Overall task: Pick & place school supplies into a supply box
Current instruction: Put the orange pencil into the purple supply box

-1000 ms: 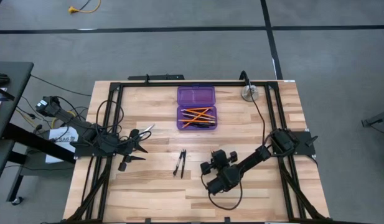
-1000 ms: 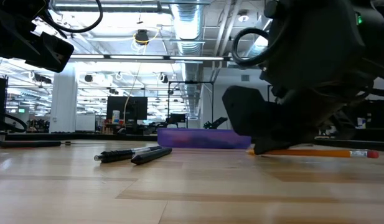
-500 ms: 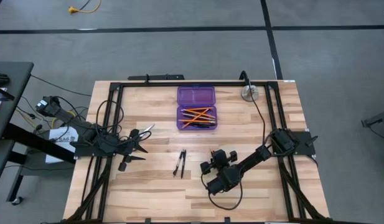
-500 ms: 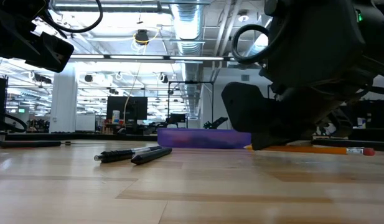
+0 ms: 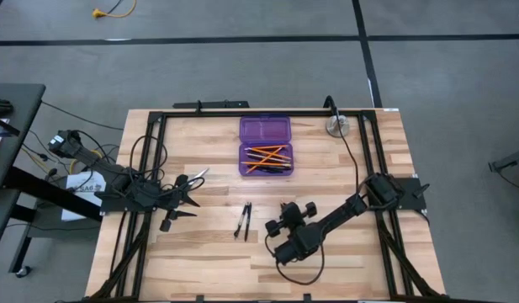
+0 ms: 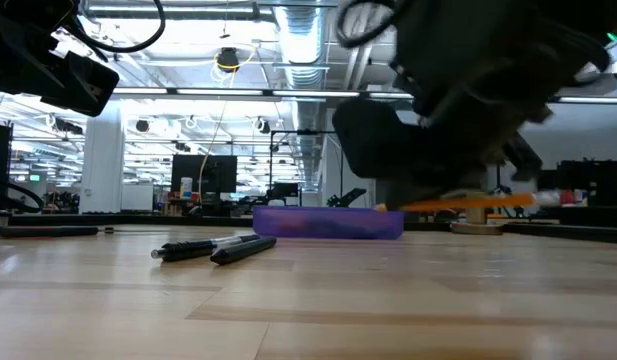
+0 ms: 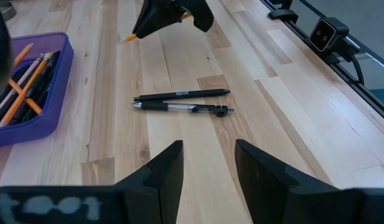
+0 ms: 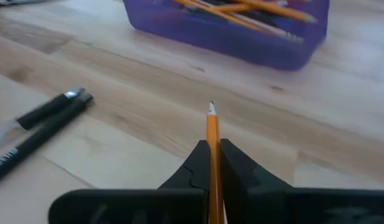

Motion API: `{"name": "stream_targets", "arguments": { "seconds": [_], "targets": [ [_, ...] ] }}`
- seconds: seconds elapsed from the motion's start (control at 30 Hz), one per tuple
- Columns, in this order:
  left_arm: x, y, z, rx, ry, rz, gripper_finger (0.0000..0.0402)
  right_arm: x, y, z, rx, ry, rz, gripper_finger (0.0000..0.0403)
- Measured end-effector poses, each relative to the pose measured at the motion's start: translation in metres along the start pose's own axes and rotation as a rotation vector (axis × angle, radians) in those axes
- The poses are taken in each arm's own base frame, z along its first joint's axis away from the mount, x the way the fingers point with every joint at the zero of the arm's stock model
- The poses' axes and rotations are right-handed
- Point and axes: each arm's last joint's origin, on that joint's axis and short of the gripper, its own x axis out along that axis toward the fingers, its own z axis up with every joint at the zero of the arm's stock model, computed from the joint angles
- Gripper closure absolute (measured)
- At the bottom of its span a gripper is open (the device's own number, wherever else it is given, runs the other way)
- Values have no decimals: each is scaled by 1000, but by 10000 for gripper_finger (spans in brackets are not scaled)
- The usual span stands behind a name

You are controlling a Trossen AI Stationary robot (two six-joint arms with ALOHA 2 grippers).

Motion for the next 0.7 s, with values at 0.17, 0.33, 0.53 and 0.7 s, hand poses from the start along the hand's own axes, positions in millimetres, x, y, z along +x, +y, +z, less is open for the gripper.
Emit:
{"name": "stream_targets", "arguments": {
  "seconds": [0.17,0.33,0.53,0.7],
  "targets": [
    [0,0,0,0,0,0,269,-3,8,17,-59,1,-16,403],
    [0,0,0,0,0,1,269,-3,17,33,-111,4,-16,403],
    [0,0,0,0,0,1,269,-4,28,56,-177,6,-9,403],
    [0,0,0,1,0,1,269,-2,36,79,-240,-1,-5,403]
  ]
}}
